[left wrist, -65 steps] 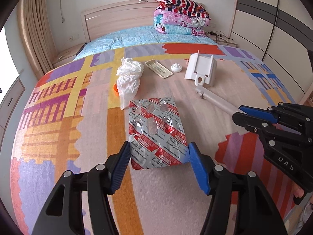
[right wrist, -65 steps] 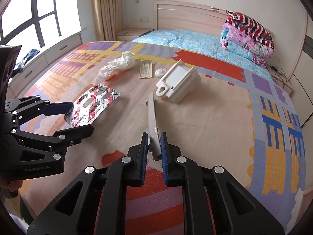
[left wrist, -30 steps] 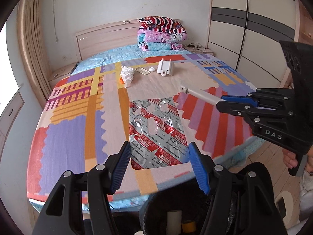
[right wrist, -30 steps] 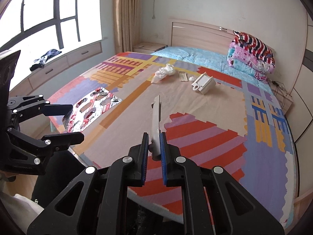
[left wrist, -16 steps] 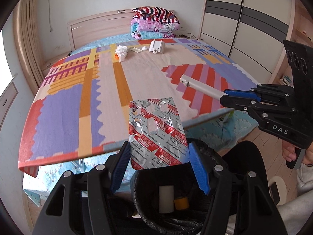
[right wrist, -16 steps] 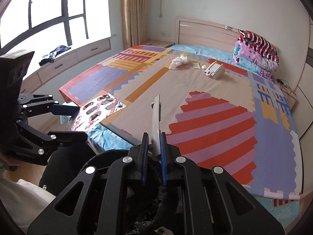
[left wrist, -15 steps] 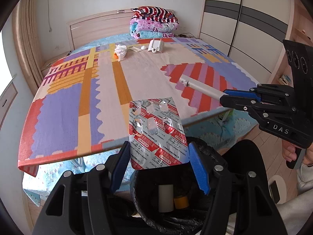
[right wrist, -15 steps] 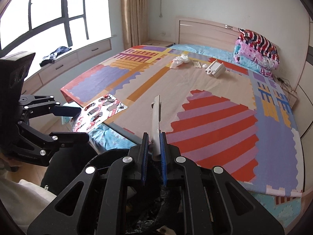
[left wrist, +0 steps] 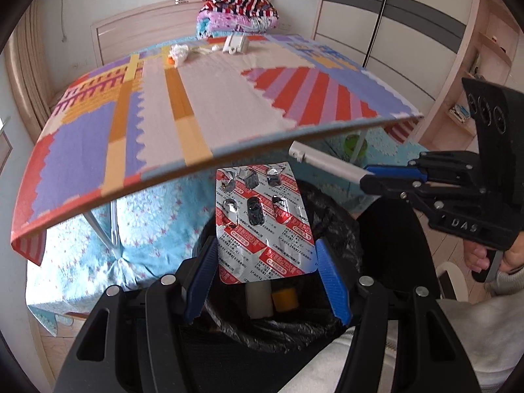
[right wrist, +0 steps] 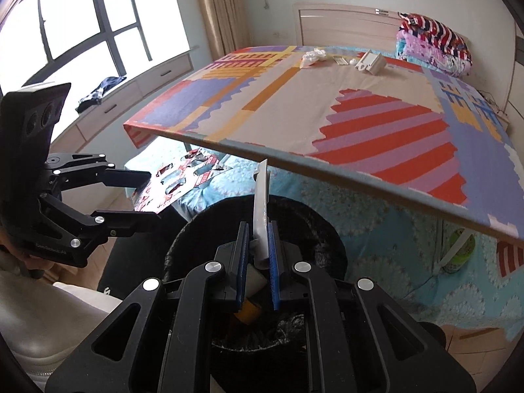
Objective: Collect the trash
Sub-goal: 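Carry the blister pack and grey stick in both grippers over the trash bin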
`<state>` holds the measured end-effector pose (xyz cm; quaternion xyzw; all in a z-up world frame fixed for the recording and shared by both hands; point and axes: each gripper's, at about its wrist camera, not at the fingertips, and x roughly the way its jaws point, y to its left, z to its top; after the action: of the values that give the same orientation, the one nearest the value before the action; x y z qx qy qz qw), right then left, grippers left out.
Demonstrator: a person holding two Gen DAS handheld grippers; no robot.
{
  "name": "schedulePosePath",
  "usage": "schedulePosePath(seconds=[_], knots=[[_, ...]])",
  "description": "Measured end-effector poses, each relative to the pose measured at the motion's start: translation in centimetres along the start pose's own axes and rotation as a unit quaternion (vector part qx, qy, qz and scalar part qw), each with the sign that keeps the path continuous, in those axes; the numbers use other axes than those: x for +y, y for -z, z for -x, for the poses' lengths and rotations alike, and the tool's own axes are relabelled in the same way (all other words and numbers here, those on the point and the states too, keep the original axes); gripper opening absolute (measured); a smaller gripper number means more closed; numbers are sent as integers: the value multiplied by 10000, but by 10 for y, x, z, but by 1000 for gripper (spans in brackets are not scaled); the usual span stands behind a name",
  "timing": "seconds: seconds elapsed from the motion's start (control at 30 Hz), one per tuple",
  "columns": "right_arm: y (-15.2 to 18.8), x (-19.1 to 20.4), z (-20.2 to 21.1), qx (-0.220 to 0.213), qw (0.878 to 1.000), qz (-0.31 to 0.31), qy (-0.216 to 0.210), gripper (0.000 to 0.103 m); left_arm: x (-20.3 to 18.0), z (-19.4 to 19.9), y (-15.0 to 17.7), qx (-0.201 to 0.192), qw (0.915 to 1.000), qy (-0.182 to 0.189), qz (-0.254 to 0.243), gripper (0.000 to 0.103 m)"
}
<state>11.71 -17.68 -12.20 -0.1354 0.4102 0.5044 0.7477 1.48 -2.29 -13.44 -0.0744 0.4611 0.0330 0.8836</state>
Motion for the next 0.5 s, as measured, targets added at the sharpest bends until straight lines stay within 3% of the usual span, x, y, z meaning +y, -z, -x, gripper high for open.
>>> schedulePosePath(seconds=[0.5], knots=[[43, -2, -69, 1040, 9936, -396, -168, 12, 28, -88, 37, 1203, 9924, -43, 271, 58]])
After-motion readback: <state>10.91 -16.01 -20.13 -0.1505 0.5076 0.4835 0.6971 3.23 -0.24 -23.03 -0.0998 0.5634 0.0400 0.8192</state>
